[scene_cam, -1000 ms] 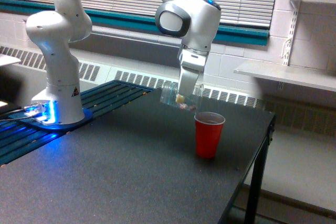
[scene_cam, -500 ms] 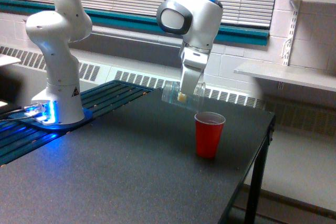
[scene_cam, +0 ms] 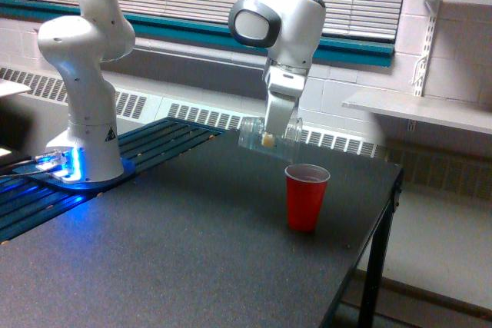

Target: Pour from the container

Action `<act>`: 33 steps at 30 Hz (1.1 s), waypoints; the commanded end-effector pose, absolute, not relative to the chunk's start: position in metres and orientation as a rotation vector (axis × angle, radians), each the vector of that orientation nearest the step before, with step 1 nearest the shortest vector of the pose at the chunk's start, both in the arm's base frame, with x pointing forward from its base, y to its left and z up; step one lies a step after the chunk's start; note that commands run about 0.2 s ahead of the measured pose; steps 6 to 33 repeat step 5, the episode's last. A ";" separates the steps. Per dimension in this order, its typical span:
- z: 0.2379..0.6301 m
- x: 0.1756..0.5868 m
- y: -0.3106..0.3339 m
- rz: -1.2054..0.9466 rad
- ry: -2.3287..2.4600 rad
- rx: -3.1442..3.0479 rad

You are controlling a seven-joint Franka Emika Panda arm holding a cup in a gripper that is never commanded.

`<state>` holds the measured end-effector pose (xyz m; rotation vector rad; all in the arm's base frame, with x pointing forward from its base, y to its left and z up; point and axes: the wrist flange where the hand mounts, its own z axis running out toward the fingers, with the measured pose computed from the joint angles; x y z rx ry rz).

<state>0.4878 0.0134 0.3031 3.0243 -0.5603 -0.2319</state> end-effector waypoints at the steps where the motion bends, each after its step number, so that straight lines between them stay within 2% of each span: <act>1: 0.317 0.488 0.012 -0.154 -0.577 3.040; 33: 0.319 0.486 0.011 -0.138 -0.586 3.039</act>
